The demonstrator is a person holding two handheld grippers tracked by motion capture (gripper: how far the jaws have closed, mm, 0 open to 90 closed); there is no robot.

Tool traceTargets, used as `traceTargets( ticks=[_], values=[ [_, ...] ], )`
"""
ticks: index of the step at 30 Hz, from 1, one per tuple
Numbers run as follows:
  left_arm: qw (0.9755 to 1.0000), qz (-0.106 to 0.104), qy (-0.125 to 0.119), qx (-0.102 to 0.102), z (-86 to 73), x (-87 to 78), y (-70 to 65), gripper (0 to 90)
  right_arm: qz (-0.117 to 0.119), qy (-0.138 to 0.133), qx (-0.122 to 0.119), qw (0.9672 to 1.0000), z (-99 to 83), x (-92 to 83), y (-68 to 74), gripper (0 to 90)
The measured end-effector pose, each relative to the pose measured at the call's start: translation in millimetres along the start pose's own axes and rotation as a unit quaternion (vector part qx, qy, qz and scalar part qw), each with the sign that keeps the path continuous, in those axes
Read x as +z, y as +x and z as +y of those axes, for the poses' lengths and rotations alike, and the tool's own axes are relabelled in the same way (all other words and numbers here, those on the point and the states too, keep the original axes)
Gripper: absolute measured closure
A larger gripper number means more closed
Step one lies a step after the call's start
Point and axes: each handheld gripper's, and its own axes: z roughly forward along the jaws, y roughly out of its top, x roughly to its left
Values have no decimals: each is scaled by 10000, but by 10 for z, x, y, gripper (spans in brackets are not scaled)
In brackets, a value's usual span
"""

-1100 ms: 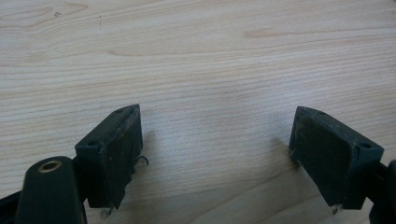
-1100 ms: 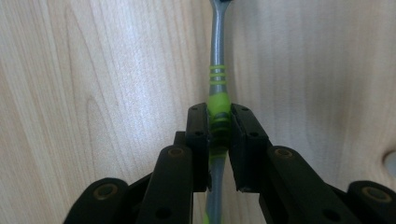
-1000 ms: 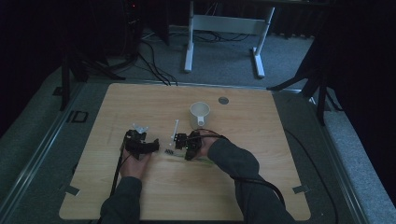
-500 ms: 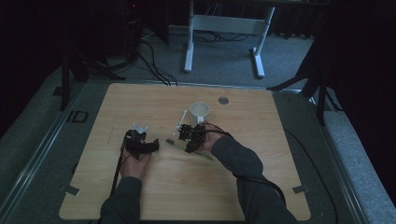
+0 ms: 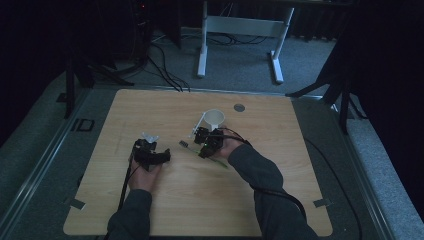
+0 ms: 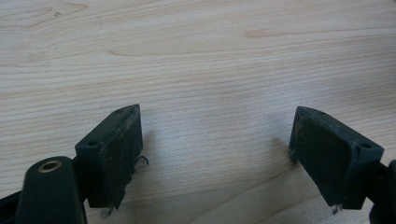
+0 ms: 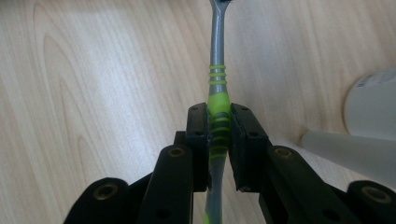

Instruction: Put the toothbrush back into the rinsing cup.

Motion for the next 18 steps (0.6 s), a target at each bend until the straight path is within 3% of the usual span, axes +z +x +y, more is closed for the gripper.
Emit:
traceTargets(
  ticks=[18],
  values=[
    [10000,-1,6,-1,1,-1,0,178,-266,-670,539,9959,-82,-113,-138,789]
  ],
)
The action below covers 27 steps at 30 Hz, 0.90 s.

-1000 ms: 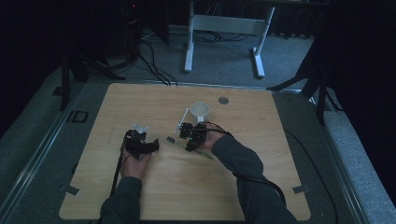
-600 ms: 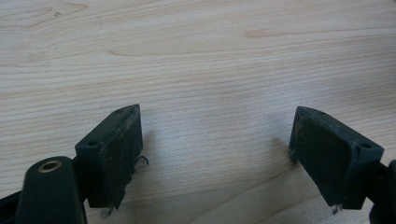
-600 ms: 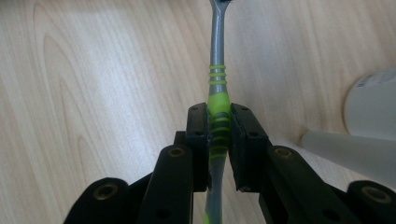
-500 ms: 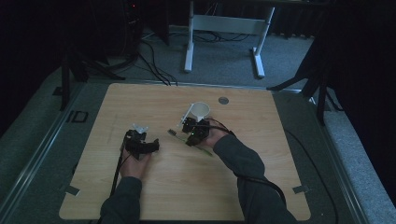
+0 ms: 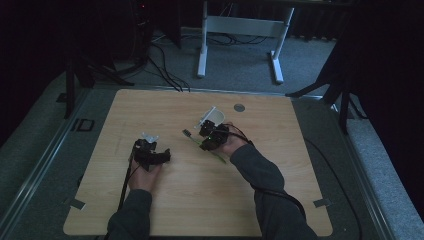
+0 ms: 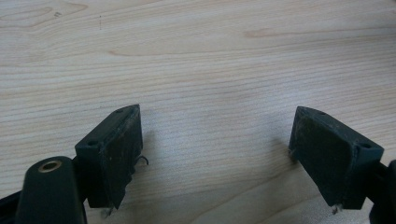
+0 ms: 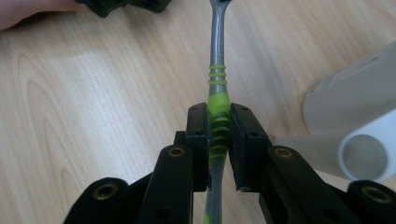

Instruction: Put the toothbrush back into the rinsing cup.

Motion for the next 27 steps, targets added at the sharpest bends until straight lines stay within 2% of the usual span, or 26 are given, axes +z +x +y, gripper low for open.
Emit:
traceTargets(
  ticks=[10,22,27],
  values=[
    [10000,0,-4,0,0,1,0,179,-203,-303,164,9992,-14,-50,-35,788],
    [10000,1,-4,0,0,1,0,178,-279,-605,394,9970,-38,-101,-86,788],
    [10000,1,-7,-1,0,1,0,179,-319,-693,407,9963,-42,-124,-100,788]
  ],
)
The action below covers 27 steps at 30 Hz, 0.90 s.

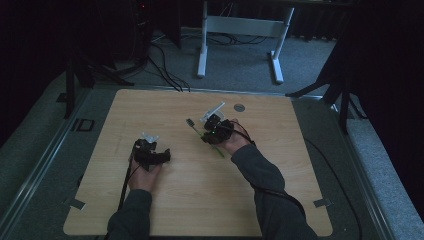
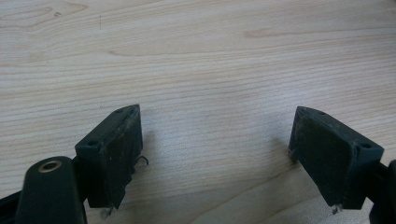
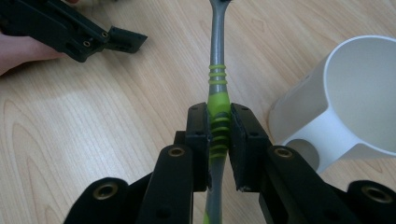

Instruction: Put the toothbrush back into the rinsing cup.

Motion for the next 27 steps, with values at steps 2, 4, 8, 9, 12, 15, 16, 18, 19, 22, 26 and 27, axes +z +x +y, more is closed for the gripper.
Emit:
traceTargets(
  ticks=[2,4,8,9,12,15,16,18,19,22,26,27],
  values=[
    [10000,1,-2,-2,0,0,0,179,10,-36,37,10000,-1,-7,-7,788],
    [10000,2,-5,-7,0,1,-1,178,-6,-55,69,10000,1,-18,-13,788],
    [10000,2,-5,-8,0,1,-1,179,-26,-114,113,9999,5,-26,-23,788],
    [10000,3,-5,-7,0,1,-1,178,-26,-125,123,9998,6,-26,-24,788],
    [10000,1,0,-2,0,0,0,179,-38,-187,140,9997,10,-29,-29,788],
    [10000,1,0,-3,0,0,-1,178,-58,-235,173,9996,15,-38,-30,788],
    [10000,1,1,-1,0,0,0,178,-59,-252,184,9995,17,-41,-30,788],
    [10000,3,0,-2,0,0,-1,179,-67,-270,190,9994,18,-43,-30,788],
    [10000,3,0,-2,0,0,0,179,-77,-313,196,9993,19,-53,-37,788],
    [10000,3,2,0,0,0,0,179,-90,-360,236,9990,20,-65,-39,788],
    [10000,3,3,0,0,0,0,179,-90,-409,267,9988,21,-81,-46,788],
    [10000,3,3,0,0,0,0,179,-93,-412,266,9988,22,-82,-46,788]
  ],
)
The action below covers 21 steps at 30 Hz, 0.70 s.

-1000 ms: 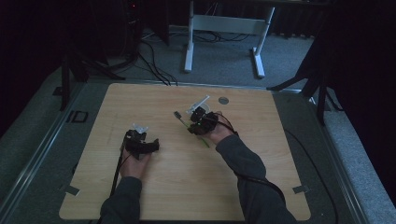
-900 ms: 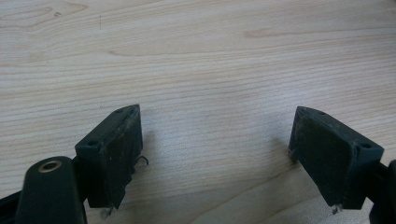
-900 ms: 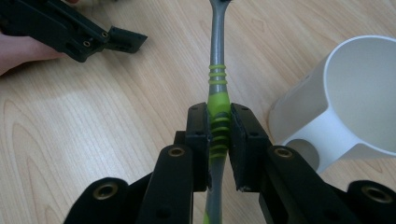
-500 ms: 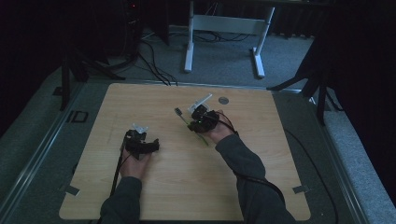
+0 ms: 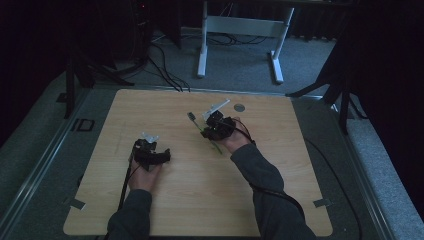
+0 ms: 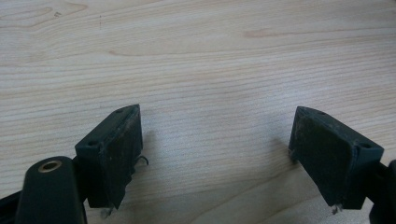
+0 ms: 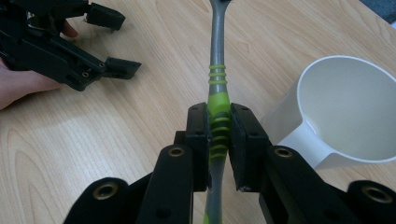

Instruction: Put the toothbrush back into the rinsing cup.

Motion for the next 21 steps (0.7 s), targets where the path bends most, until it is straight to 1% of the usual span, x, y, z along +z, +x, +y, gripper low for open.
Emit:
traceTargets(
  ticks=[19,21],
  values=[
    [10000,-2,-1,1,0,0,0,179,-47,-301,212,9993,20,-63,-35,788],
    [10000,-2,0,1,0,0,0,179,-24,-337,224,9992,21,-70,-43,788]
  ],
)
